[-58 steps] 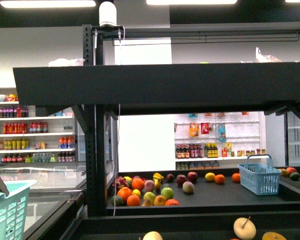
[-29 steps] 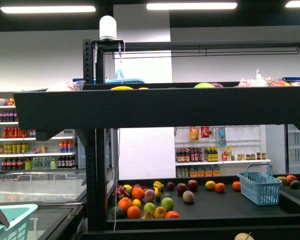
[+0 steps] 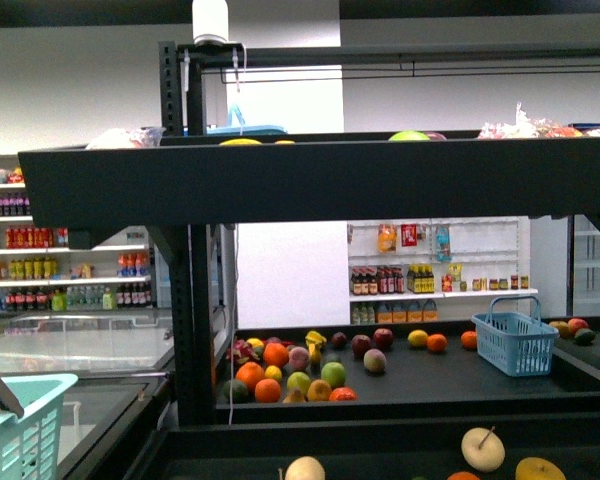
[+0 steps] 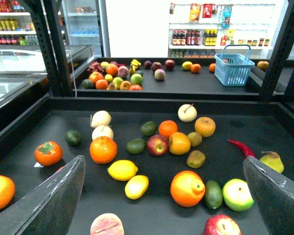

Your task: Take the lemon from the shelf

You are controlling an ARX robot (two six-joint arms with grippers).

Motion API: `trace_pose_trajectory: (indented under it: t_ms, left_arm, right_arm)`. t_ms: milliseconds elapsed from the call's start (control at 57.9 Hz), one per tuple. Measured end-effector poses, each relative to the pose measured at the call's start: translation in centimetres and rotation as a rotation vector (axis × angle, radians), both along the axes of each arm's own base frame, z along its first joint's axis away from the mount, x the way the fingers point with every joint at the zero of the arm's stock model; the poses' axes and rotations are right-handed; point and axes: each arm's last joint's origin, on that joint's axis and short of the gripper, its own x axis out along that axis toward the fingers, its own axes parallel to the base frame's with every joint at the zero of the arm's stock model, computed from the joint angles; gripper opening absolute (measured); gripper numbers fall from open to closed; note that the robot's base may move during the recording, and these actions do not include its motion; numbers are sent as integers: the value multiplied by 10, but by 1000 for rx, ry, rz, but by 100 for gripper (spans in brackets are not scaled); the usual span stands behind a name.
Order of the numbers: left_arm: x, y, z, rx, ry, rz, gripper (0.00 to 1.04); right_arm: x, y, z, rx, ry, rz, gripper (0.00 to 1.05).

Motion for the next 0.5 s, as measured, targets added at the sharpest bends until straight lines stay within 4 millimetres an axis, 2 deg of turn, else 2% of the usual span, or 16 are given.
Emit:
trace_pose_trajectory:
  t_ms: [86,242,328,501]
  left_arm:
    - [23,32,16,-180,58,21,97]
    - [64,66,19,-367,118,22,97]
    - [85,76,14,-433,141,14,97]
    - [118,83,5,-539,145,-20,97]
  right_arm:
    - [0,0,0,0,0,0,97]
    - [0,0,0,0,0,0,97]
    - [0,0,0,0,0,0,97]
    - [0,0,0,0,0,0,97]
